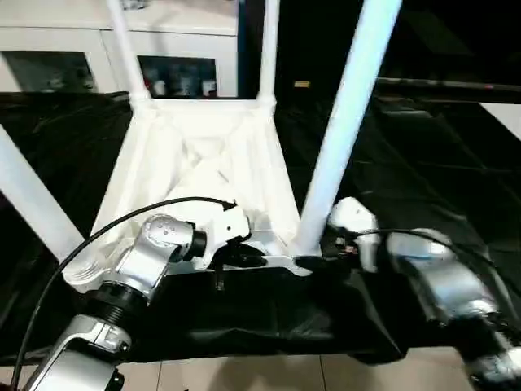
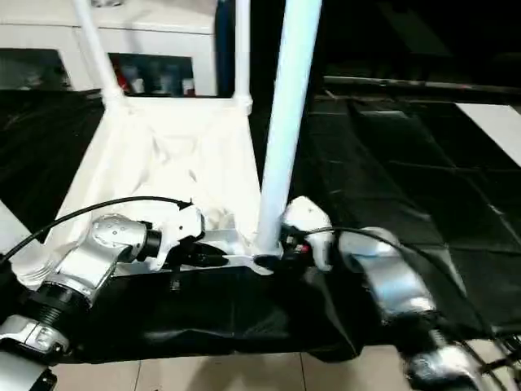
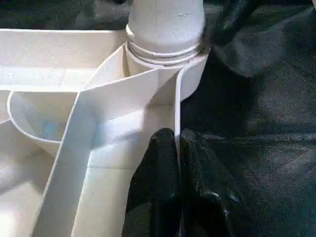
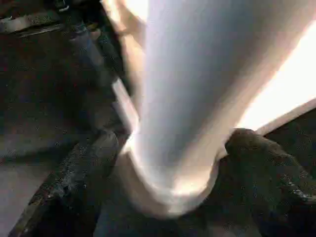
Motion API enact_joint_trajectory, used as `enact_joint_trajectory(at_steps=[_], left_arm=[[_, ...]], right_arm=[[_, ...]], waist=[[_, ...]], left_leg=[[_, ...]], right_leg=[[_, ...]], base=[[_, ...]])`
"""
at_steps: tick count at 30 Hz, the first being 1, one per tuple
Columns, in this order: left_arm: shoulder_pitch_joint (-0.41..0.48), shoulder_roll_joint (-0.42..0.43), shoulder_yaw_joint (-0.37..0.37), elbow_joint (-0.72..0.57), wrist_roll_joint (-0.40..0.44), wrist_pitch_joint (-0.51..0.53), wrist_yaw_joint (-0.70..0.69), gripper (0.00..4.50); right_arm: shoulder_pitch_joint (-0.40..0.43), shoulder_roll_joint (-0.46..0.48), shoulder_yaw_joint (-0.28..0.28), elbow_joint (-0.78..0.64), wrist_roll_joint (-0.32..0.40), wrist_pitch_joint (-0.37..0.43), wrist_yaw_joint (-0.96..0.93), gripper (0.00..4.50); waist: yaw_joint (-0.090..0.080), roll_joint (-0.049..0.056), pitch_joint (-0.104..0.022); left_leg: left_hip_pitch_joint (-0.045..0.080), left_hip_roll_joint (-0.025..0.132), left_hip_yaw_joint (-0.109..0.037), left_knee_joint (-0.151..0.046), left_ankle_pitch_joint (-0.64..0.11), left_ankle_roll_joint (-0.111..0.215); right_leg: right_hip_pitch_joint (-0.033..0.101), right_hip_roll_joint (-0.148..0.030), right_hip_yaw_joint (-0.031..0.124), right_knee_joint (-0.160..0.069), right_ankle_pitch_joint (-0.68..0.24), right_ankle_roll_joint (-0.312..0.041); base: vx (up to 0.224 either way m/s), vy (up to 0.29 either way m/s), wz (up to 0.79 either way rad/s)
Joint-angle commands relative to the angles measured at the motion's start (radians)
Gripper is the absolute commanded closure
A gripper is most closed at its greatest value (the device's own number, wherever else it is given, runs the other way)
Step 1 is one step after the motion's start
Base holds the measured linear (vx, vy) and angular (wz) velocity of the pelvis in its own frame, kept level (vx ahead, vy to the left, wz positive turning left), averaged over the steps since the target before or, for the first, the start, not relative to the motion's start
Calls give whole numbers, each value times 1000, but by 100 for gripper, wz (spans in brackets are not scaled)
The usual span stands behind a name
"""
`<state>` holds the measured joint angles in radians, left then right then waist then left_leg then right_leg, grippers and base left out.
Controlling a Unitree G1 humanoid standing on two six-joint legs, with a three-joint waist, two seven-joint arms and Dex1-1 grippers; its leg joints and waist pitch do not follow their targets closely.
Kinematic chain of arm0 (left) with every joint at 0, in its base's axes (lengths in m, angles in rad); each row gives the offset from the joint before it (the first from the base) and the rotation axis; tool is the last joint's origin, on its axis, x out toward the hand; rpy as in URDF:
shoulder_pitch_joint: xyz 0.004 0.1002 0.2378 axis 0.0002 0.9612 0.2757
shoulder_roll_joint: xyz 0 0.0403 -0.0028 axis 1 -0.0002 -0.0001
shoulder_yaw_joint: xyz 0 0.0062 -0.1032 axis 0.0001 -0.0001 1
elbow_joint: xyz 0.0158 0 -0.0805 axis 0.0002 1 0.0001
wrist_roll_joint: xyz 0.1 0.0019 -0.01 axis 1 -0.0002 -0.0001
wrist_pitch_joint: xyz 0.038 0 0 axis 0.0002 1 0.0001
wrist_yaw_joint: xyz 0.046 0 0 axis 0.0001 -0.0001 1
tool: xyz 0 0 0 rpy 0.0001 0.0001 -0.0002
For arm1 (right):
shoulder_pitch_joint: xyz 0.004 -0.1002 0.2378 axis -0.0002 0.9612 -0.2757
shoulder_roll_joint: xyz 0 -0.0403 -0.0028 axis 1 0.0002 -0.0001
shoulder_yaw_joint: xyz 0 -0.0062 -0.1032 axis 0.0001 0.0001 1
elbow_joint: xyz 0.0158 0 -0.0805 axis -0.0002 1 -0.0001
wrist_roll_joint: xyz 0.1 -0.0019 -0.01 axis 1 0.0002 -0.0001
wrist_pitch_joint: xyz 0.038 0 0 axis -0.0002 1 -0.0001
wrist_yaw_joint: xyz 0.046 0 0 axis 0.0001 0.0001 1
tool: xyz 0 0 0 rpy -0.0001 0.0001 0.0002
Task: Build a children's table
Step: Rotate leg to tighten
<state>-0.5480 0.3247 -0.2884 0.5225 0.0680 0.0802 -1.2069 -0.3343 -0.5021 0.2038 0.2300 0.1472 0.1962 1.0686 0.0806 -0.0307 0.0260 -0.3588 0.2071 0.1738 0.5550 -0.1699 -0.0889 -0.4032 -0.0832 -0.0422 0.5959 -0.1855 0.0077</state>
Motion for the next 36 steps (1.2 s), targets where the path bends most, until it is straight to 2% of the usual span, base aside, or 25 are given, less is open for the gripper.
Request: enact_joint_trajectory(at_steps=[1, 2, 3, 4, 6, 8, 9, 13, 14, 15, 16, 17, 18, 20, 22, 23, 24, 25, 26, 27, 30, 31, 32, 33, 36], left_arm=[[1, -32, 14, 39, -19, -23, 60, 450], [-4, -35, 15, 47, -13, -29, 75, 450], [-9, -41, 16, 51, -9, -31, 92, 450], [-11, -46, 18, 50, -9, -30, 101, 450], [-13, -53, 21, 48, -11, -27, 112, 450], [-13, -61, 23, 41, -16, -18, 116, 450], [-11, -69, 20, 33, -16, -17, 122, 450], [-9, -87, 25, 33, -13, -32, 159, 450], [-9, -90, 28, 35, -16, -32, 162, 450], [-9, -90, 28, 35, -16, -32, 162, 422], [-13, -94, 37, 22, -27, -10, 178, 422], [-14, -95, 43, 8, -36, 12, 184, 422], [-11, -92, 47, -13, -48, 36, 174, 422], [-5, -84, 50, -43, -59, 54, 157, 385], [16, -62, 59, -116, -88, 96, 116, 382], [21, -57, 64, -134, -96, 108, 109, 369], [23, -54, 67, -144, -101, 115, 106, 354], [31, -45, 74, -171, -114, 132, 96, 343], [41, -33, 79, -205, -130, 154, 85, 338], [58, -14, 81, -251, -147, 190, 67, 333], [94, 32, 69, -342, -176, 262, 27, 307], [139, 89, 44, -429, -186, 322, -18, 301], [142, 92, 43, -434, -187, 325, -20, 301], [177, 131, 30, -498, -193, 363, -39, 286], [225, 167, 46, -582, -199, 425, -19, 267]], right_arm=[[51, -63, -56, -85, 50, 41, 46, 67], [62, -72, -62, -99, 55, 51, 50, 67], [79, -84, -72, -115, 59, 57, 53, 67], [91, -91, -79, -126, 61, 62, 52, 67], [107, -100, -88, -140, 65, 70, 51, 67], [126, -109, -99, -154, 66, 71, 43, 67], [133, -96, -119, -164, 88, 90, 16, 67], [122, -62, -137, -162, 98, 107, -54, 67], [120, -58, -137, -160, 97, 107, -61, 67], [120, -58, -137, -160, 97, 107, -61, 65], [113, -39, -137, -162, 100, 121, -76, 65], [110, -27, -139, -167, 105, 136, -85, 65], [108, -17, -137, -175, 111, 150, -88, 65], [108, -10, -128, -190, 120, 165, -87, 64], [111, -6, -100, -213, 125, 177, -75, 64], [112, -7, -96, -216, 126, 177, -73, 64], [112, -8, -95, -217, 127, 178, -72, 64], [113, -11, -92, -221, 131, 181, -66, 64], [114, -15, -93, -227, 137, 187, -60, 64], [112, -17, -97, -233, 148, 194, -52, 64], [110, -14, -105, -246, 175, 221, -33, 93], [104, -3, -107, -253, 202, 253, -21, 103], [104, -2, -107, -254, 203, 255, -20, 103], [103, 7, -98, -262, 214, 270, -10, 125], [100, 28, -73, -282, 235, 296, -1, 141]], waist=[[2, -12, -45], [6, -14, -42], [7, -10, -42], [3, -10, -39], [3, -13, -38], [4, -14, -39], [2, -9, -39], [4, -7, -45], [4, -7, -45], [4, -7, -46], [6, -11, -45], [7, -8, -46], [8, -3, -48], [7, -3, -50], [5, -6, -51], [4, -6, -50], [2, -7, -48], [2, -8, -45], [1, -16, -44], [3, -10, -43], [1, -7, -40], [-4, -4, -39], [-6, -3, -39], [-8, -1, -37], [-10, 0, -38]], left_leg=[[2, 19, 7, -48, -201, 79], [0, 18, 7, -49, -210, 83], [1, 17, 6, -49, -229, 77], [-2, 15, 5, -53, -257, 65], [-1, 15, 3, -54, -273, 57], [1, 16, 3, -53, -272, 53], [0, 16, 3, -53, -267, 53], [0, 15, 7, -46, -209, 69], [0, 14, 7, -45, -204, 72], [-1, 14, 7, -45, -198, 74], [-2, 13, 8, -43, -190, 79], [-2, 13, 8, -43, -188, 79], [-1, 15, 8, -43, -186, 78], [-1, 19, 5, -44, -171, 73], [-5, 20, 5, -39, -118, 85], [-5, 20, 5, -38, -118, 87], [-5, 19, 7, -39, -122, 90], [-3, 18, 9, -40, -153, 87], [-4, 18, 9, -40, -160, 89], [-2, 21, 7, -42, -171, 79], [1, 22, 7, -45, -196, 64], [3, 23, 5, -49, -217, 53], [-1, 22, 3, -50, -213, 52], [4, 22, 5, -50, -226, 45], [3, 22, 5, -51, -225, 35]], right_leg=[[54, -39, 32, -65, -127, -198], [54, -38, 31, -68, -153, -189], [51, -42, 30, -71, -203, -180], [50, -41, 28, -79, -277, -158], [48, -42, 28, -86, -351, -131], [44, -42, 29, -90, -375, -120], [42, -42, 31, -89, -355, -126], [45, -38, 30, -74, -215, -170], [46, -39, 29, -73, -210, -173], [47, -38, 29, -71, -203, -176], [48, -39, 29, -70, -201, -177], [49, -40, 29, -69, -199, -180], [47, -41, 28, -69, -189, -189], [49, -41, 27, -61, -147, -204], [51, -38, 27, -48, -25, -233], [51, -38, 26, -47, -15, -239], [51, -38, 26, -48, -16, -243], [51, -39, 27, -53, -62, -240], [52, -40, 27, -56, -82, -235], [52, -44, 28, -54, -116, -230], [47, -41, 29, -58, -165, -215], [46, -40, 29, -59, -195, -205], [48, -40, 29, -59, -197, -202], [42, -37, 30, -61, -207, -200], [42, -36, 30, -58, -189, -205]], base=[[0, 0, 0], [0, 0, 0], [0, 0, 0], [0, 0, 0], [0, 0, 0], [0, 0, 0], [0, 0, 0], [0, 0, 0], [0, 0, 0], [0, 0, 0], [0, 0, 0], [0, 0, 0], [0, 0, 0], [0, 0, 0], [0, 0, 0], [0, 0, 0], [0, 0, 0], [0, 0, 0], [0, 0, 0], [0, 0, 0], [0, 0, 0], [0, 0, 0], [0, 0, 0], [0, 0, 0], [0, 0, 0]])
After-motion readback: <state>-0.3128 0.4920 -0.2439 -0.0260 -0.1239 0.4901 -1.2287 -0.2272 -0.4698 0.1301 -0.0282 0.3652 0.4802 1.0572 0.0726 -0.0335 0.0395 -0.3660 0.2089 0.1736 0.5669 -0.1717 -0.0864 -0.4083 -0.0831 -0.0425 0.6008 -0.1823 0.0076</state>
